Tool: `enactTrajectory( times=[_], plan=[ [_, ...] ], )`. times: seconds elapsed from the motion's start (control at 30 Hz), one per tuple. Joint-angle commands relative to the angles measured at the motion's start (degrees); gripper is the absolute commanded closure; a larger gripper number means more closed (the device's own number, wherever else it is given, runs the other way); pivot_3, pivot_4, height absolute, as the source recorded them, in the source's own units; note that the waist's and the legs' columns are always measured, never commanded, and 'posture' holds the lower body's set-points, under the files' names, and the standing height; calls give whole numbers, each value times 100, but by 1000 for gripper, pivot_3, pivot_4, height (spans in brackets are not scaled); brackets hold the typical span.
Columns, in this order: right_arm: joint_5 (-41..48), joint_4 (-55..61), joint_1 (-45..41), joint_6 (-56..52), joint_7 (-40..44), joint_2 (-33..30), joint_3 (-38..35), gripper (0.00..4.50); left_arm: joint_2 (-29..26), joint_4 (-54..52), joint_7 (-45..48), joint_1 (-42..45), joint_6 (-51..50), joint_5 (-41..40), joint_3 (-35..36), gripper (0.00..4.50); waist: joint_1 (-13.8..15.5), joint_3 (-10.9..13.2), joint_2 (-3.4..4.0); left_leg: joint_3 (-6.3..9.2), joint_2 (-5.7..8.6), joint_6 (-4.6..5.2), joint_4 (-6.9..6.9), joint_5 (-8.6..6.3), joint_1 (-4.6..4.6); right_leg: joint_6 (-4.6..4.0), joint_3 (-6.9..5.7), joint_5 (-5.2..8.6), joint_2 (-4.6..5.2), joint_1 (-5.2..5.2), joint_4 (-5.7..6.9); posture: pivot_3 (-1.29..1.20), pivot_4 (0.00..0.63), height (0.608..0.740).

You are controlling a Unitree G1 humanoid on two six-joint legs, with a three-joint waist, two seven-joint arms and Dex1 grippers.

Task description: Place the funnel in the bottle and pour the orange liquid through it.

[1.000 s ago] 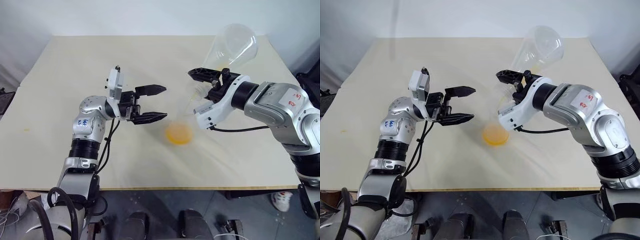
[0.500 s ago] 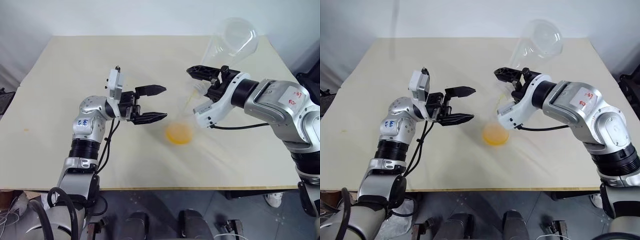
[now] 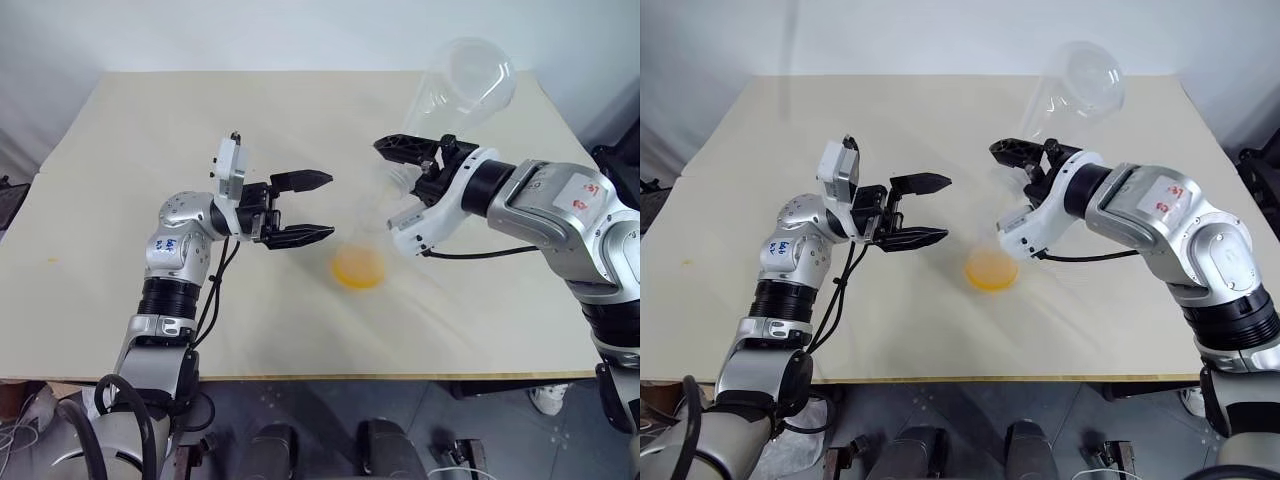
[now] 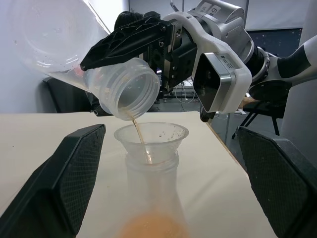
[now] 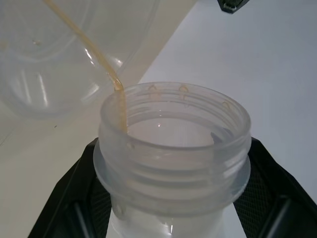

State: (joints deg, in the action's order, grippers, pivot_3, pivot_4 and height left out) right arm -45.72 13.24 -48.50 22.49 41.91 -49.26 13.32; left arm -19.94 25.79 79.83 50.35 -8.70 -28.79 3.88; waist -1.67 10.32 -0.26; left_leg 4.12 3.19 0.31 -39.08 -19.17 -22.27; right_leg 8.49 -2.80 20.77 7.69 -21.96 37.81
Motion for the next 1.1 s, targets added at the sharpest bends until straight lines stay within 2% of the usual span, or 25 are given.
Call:
enactTrajectory(
  times=[0.03,0.43,0.8,0.93,1.1],
  plan=[
    [-30,98,-158,18,-110,-59,-183,1778,-23,-15,40,24,15,-55,37,0,1,0,0,0,0,0,0,0,0,0,0,0,0,0,0,0,150,740],
    [108,119,-86,-119,-66,-7,-240,1778,-61,50,39,51,63,0,30,0,1,0,0,0,0,0,0,0,0,0,0,0,0,0,0,0,150,740],
    [1188,867,561,-2338,613,872,-771,1778,-182,144,11,115,91,106,29,0,6,0,0,2,-1,0,-2,0,0,0,-1,0,1,0,5,0,150,740],
    [1613,1070,748,-3926,642,1330,-1411,1778,-214,133,-60,155,52,139,33,0,9,0,0,5,-1,0,-3,0,0,0,-1,0,1,1,7,0,150,740],
    [2238,1085,782,-5297,443,1631,-2164,1778,-291,9,-132,90,-35,139,55,0,7,0,0,8,2,0,-2,0,0,0,0,0,5,0,11,0,150,740]
  ],
)
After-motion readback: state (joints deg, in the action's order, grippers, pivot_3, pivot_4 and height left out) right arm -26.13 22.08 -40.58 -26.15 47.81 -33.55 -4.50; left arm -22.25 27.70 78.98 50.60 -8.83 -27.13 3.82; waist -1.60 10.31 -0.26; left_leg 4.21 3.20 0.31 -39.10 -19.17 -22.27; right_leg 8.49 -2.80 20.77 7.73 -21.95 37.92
